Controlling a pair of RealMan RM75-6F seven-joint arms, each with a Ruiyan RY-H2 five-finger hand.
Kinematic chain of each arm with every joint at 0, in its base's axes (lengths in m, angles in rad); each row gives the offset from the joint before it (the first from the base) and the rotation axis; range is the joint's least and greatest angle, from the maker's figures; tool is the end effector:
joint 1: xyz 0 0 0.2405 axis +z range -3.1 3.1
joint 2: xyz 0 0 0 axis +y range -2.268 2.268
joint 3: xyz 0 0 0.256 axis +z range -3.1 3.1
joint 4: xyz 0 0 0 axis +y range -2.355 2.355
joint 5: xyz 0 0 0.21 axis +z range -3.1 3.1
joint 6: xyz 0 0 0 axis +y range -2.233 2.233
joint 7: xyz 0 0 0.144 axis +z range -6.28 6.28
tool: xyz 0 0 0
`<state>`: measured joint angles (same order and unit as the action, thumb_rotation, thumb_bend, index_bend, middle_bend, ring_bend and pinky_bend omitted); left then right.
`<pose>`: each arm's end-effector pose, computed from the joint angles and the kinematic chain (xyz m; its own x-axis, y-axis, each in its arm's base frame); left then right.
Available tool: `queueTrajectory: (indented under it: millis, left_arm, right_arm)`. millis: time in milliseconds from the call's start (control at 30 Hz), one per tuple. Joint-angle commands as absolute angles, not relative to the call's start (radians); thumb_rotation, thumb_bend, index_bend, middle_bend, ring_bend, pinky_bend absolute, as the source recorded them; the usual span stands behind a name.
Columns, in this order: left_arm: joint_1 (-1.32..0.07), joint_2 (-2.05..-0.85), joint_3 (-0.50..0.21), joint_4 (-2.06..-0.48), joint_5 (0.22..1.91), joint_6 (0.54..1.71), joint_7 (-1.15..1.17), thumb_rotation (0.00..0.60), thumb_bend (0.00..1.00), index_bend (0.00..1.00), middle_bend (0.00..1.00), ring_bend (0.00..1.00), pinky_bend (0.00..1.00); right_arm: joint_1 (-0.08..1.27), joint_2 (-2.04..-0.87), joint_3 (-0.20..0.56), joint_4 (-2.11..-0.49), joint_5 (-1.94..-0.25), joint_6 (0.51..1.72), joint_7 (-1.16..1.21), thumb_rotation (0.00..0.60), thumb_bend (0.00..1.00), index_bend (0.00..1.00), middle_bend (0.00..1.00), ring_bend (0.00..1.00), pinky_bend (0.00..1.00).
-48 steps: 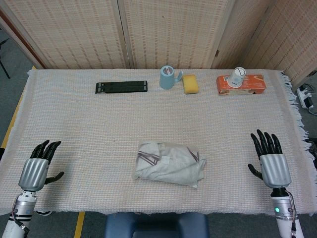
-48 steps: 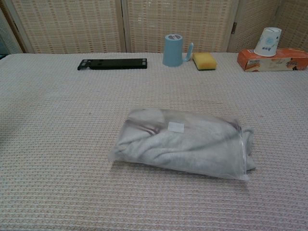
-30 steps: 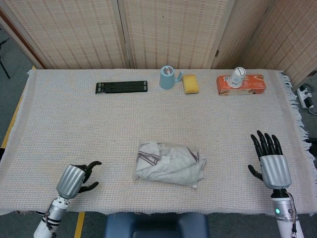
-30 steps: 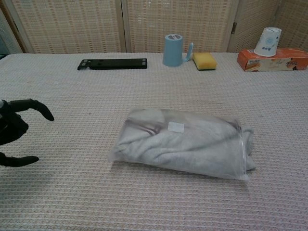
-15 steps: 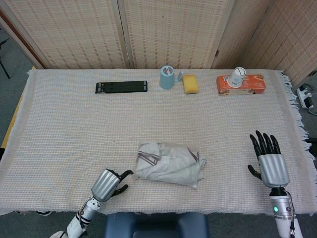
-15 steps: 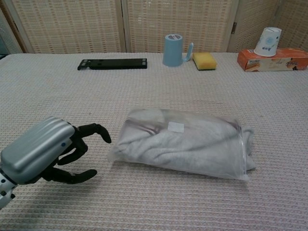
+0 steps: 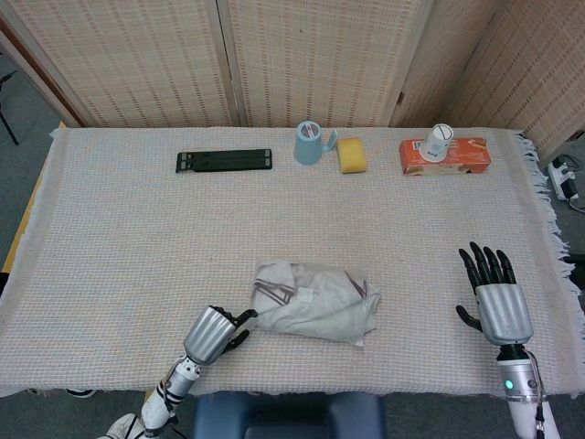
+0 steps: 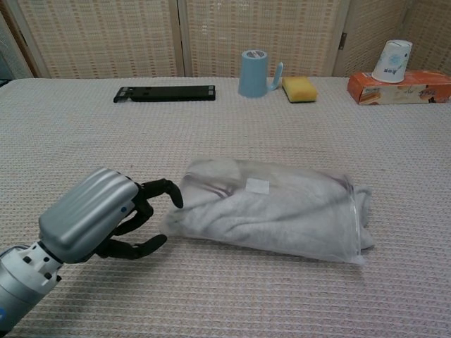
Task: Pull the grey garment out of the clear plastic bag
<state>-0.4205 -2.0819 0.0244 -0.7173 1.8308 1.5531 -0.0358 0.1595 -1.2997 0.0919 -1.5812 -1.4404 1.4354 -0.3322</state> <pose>-0.1805 0.2286 -0.1003 0.2983 -0.0864 0.9506 0.7271 -0.6246 -0.2850 -0.2902 -0.2107 0.1056 0.5471 0.0050 0.8371 -0.8367 -0.0255 0.5470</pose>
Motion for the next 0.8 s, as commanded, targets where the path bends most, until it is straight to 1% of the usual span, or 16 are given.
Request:
queueTrajectory:
  millis: [33,267,433,633,800]
  left_arm:
    - [-0.428,-2.099,0.028,-0.690,1.823,1.553,-0.042,0.600,0.32,0.44,1.00,1.00,1.00]
    - [-0.433,-2.128,0.037,-0.634,1.805,1.549,-0.066,0.600,0.32,0.45,1.00,1.00,1.00]
    - [-0.440,-2.148,0.038,-0.601,1.796,1.555,-0.084,0.600,0.32,0.50,1.00,1.00,1.00]
    - [-0.447,-2.173,0.045,-0.558,1.790,1.567,-0.110,0.600,0.41,0.61,1.00,1.00,1.00]
    - [-0.455,-2.197,0.046,-0.517,1.778,1.562,-0.129,0.600,0.48,0.64,1.00,1.00,1.00]
  right_arm:
    - [0.160,-1.298,0.093,-1.582,-1.437,1.433,-0.332,0.600,0.14,0.00,0.00,0.00,0.00]
    - [0.162,-1.295,0.093,-1.584,-1.431,1.427,-0.332,0.600,0.14,0.00,0.00,0.00,0.00]
    - [0.163,-1.296,0.093,-1.584,-1.427,1.424,-0.335,0.600,0.14,0.00,0.00,0.00,0.00]
    - [0.163,-1.295,0.093,-1.586,-1.425,1.422,-0.337,0.600,0.14,0.00,0.00,0.00,0.00]
    - [0.163,-1.294,0.090,-1.588,-1.427,1.422,-0.338,0.600,0.14,0.00,0.00,0.00,0.00]
